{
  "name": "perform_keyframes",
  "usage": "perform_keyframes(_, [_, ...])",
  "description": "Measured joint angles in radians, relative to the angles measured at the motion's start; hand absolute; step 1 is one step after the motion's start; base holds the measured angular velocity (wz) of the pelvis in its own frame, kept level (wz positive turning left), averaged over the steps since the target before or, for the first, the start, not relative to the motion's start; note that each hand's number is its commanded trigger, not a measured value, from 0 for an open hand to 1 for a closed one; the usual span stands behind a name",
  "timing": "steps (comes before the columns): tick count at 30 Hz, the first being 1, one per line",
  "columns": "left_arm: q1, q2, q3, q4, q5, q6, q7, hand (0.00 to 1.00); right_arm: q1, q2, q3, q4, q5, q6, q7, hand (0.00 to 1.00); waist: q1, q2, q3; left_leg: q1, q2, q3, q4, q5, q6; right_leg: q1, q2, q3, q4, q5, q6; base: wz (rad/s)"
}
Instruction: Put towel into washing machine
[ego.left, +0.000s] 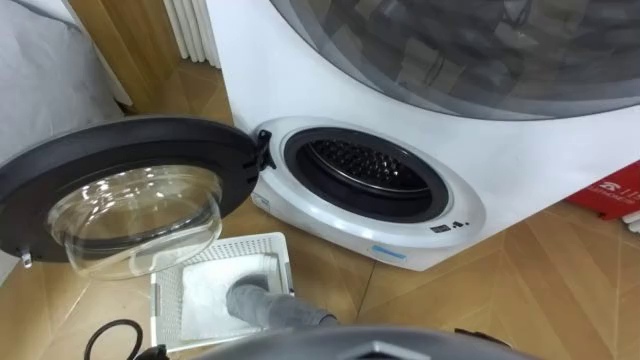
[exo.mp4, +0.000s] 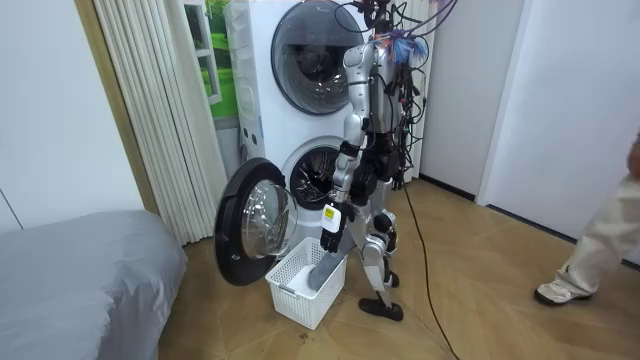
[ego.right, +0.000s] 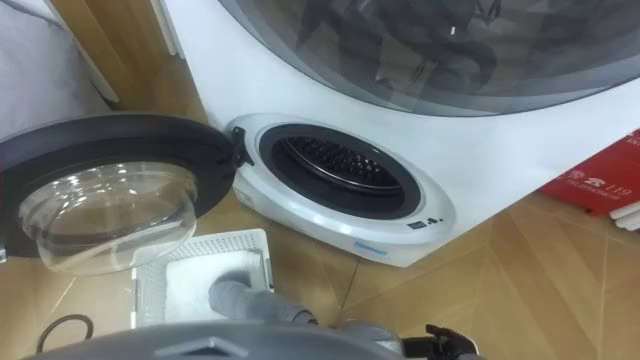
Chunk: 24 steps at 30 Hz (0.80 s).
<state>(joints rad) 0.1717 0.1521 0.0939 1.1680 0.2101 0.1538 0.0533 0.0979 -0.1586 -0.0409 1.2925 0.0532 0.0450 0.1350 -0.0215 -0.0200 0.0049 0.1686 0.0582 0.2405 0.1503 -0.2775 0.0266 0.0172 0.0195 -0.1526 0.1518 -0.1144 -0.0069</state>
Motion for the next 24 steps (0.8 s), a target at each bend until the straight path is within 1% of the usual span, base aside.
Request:
perform_keyframes(5, [0.0,0.001,0.0,0.0,0.001,0.0,-0.001,0.0,0.0,0.0,0.0,0.0,0.0,0.0,0.001,0.0,0.001,0.0,-0.0001,-0.001,0.0,0.0,0.0,0.0,0.0,0.003,0.0,0.002,0.001,0.0,0.0,0.0])
perform_keyframes(12, [0.001,0.001,-0.001,0.0,0.003,0.002,-0.001,0.0,0.001,-0.004,0.0,0.002,0.0,0.0,-0.002,0.0,-0.001,0.01,0.0006,-0.001,0.001,0.001,0.002,0.0,0.0,0.003,0.0,0.003,0.002,0.0,0.0,0.0])
perform_keyframes(15, [-0.015,0.001,-0.002,-0.001,0.025,0.002,0.005,0.0,-0.002,-0.01,0.012,0.0,0.001,0.0,-0.002,0.0,-0.001,0.016,-0.0007,-0.016,0.0,0.001,0.002,0.0,0.0,-0.014,-0.001,0.005,0.01,0.0,0.0,0.0])
perform_keyframes(16, [-0.024,0.001,-0.002,-0.001,0.033,0.001,0.009,0.0,-0.01,-0.014,0.018,-0.001,0.001,-0.001,-0.002,0.0,-0.001,0.018,0.0008,-0.028,0.0,0.001,0.001,0.0,0.0,-0.03,0.0,0.004,0.019,0.0,0.0,0.0])
perform_keyframes(19, [-0.036,0.002,-0.01,-0.001,0.037,-0.012,0.022,0.0,-0.029,-0.021,0.019,0.003,0.003,-0.002,0.0,0.0,-0.004,0.027,-0.0008,-0.054,0.0,0.001,0.004,0.0,0.0,-0.054,0.001,0.002,0.02,0.004,-0.003,0.0])
perform_keyframes(21, [-0.06,0.001,-0.024,-0.001,0.038,-0.018,0.024,0.0,-0.037,-0.027,0.019,0.004,0.013,-0.007,0.0,0.0,-0.005,0.033,0.0004,-0.078,0.0,0.0,0.013,0.0,0.0,-0.076,0.0,0.001,0.022,0.006,-0.004,0.0])
perform_keyframes(22, [-0.076,0.002,-0.026,-0.001,0.04,-0.032,0.024,0.0,-0.045,-0.031,0.019,0.005,0.016,-0.014,0.001,0.0,-0.005,0.038,0.0008,-0.099,0.0,-0.001,0.019,0.001,0.0,-0.093,-0.001,0.001,0.022,0.01,-0.005,0.0])
perform_keyframes(23, [-0.084,0.003,-0.031,-0.001,0.039,-0.038,0.023,0.0,-0.051,-0.033,0.019,0.005,0.017,-0.016,0.001,0.0,-0.005,0.04,0.0013,-0.11,0.0,-0.001,0.023,0.001,0.0,-0.101,-0.002,0.001,0.021,0.011,-0.005,0.0])
perform_keyframes(24, [-0.095,0.003,-0.041,-0.001,0.039,-0.05,0.023,0.0,-0.06,-0.037,0.021,0.006,0.016,-0.025,0.0,0.0,-0.003,0.039,0.0025,-0.126,0.0,-0.003,0.033,0.001,0.0,-0.112,-0.003,0.002,0.02,0.013,-0.005,0.0])
